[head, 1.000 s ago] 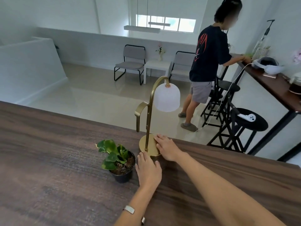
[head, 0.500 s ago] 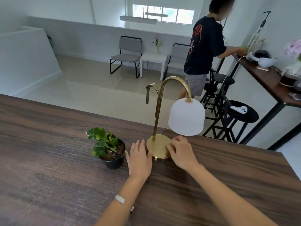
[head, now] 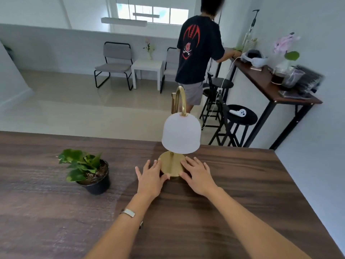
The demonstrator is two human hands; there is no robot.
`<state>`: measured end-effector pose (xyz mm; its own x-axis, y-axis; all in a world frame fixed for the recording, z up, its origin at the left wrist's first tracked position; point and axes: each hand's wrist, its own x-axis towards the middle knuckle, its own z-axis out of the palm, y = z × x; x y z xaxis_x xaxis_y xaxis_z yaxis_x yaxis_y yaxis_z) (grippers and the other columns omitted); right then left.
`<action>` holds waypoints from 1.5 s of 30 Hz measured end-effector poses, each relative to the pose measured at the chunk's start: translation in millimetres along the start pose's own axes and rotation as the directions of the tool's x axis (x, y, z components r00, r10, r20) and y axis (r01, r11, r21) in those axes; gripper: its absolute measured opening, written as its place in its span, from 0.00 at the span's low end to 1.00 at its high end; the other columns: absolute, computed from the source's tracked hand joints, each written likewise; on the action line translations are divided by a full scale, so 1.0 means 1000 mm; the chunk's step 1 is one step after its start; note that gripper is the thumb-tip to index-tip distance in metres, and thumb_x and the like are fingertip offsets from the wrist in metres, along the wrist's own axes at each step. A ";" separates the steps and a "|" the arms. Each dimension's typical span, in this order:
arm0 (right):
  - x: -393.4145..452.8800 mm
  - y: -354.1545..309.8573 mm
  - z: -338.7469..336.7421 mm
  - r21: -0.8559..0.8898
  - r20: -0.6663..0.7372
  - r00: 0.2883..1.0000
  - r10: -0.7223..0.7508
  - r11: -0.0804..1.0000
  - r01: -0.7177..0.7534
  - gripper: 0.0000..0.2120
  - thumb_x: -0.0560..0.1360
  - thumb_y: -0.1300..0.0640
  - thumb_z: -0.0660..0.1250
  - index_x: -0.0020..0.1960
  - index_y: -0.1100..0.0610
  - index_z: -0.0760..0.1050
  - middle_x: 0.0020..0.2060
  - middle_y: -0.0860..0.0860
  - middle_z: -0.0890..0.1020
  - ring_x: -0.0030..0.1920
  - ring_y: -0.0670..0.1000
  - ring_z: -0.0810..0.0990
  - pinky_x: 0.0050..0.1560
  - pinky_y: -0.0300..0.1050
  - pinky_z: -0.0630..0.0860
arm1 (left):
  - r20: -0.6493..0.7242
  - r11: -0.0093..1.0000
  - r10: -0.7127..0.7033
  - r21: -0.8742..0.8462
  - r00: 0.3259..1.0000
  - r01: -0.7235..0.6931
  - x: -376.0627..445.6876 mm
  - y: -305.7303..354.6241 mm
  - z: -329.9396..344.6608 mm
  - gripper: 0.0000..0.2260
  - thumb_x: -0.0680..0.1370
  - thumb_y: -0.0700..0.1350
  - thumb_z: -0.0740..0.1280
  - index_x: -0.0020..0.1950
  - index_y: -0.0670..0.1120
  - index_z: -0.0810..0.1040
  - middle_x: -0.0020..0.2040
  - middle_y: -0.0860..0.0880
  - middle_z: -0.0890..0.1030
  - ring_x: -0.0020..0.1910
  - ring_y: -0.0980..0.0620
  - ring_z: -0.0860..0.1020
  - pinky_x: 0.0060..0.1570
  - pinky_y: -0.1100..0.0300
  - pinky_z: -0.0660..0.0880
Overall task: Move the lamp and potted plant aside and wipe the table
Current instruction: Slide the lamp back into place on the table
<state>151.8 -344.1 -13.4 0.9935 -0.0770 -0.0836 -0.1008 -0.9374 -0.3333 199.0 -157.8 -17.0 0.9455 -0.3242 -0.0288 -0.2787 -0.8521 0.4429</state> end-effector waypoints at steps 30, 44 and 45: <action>-0.078 0.329 -0.105 0.026 0.041 0.908 0.417 0.908 -0.418 0.25 0.84 0.47 0.49 0.79 0.42 0.47 0.80 0.48 0.52 0.79 0.58 0.41 0.73 0.68 0.39 | 0.102 0.968 0.249 0.010 0.963 -0.251 0.053 0.328 0.163 0.26 0.78 0.61 0.60 0.71 0.49 0.65 0.71 0.49 0.72 0.74 0.44 0.61 0.71 0.34 0.48; -0.093 0.273 -0.079 0.197 -0.196 0.795 0.574 0.818 -0.541 0.29 0.83 0.48 0.50 0.80 0.56 0.47 0.79 0.56 0.55 0.79 0.58 0.47 0.75 0.65 0.47 | 0.074 0.946 0.256 -0.225 0.964 -0.234 0.025 0.289 0.132 0.32 0.79 0.57 0.59 0.78 0.49 0.49 0.76 0.46 0.62 0.76 0.47 0.58 0.72 0.37 0.47; -0.092 0.258 -0.074 0.196 -0.234 0.784 0.574 0.818 -0.541 0.28 0.83 0.48 0.51 0.79 0.57 0.50 0.78 0.57 0.56 0.79 0.59 0.47 0.76 0.65 0.47 | 0.024 0.942 0.245 -0.242 0.969 -0.232 0.018 0.273 0.122 0.31 0.79 0.56 0.59 0.78 0.50 0.51 0.76 0.46 0.63 0.75 0.48 0.59 0.73 0.38 0.47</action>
<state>37.9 -604.2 -21.8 0.7337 -0.6785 -0.0369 -0.6300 -0.6588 -0.4112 119.3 -446.8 -5.8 0.8440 -0.5330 0.0588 -0.4412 -0.6279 0.6411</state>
